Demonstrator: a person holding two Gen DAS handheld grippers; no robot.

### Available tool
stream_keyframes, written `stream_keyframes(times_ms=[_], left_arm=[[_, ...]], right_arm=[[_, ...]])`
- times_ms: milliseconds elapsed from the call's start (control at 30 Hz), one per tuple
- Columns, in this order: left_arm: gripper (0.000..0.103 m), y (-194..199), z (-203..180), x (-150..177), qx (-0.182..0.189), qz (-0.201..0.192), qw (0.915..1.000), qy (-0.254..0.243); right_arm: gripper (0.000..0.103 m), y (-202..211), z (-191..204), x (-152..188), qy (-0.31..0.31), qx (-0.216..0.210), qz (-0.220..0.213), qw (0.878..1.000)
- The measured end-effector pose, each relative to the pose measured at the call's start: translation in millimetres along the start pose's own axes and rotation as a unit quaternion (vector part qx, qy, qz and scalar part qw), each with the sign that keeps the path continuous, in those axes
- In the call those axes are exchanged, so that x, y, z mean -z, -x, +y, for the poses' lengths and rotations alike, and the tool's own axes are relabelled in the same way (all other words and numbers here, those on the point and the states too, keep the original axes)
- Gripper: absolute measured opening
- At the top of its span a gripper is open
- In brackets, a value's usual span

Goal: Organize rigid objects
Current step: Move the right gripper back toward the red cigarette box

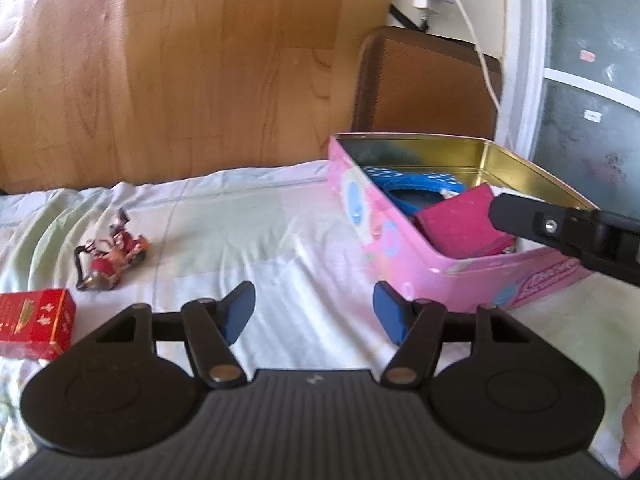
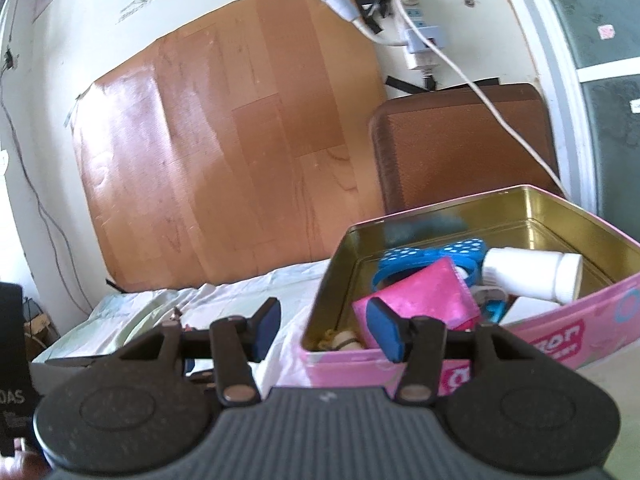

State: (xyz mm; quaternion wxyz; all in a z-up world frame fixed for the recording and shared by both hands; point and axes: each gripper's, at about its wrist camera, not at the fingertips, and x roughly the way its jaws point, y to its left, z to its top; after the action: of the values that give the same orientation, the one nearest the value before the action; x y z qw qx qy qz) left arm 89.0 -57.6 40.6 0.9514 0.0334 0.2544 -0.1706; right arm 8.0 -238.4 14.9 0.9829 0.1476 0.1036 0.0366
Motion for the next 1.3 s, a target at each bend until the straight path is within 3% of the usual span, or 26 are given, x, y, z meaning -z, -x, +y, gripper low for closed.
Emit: stream_keyframes(times_ms=[533,1300], left_arm=[[0.068,-3,53,14,-0.046,0.01,0.9978,0.046],[0.068,20,147,36,-0.106,0.007,0.9857,0.131]], right_arm=[[0.049,-13,45,15,0.052,-0.043,0.036,0.997],[0.057,-55,100,45,0.1,-0.1,0.112,0.984]])
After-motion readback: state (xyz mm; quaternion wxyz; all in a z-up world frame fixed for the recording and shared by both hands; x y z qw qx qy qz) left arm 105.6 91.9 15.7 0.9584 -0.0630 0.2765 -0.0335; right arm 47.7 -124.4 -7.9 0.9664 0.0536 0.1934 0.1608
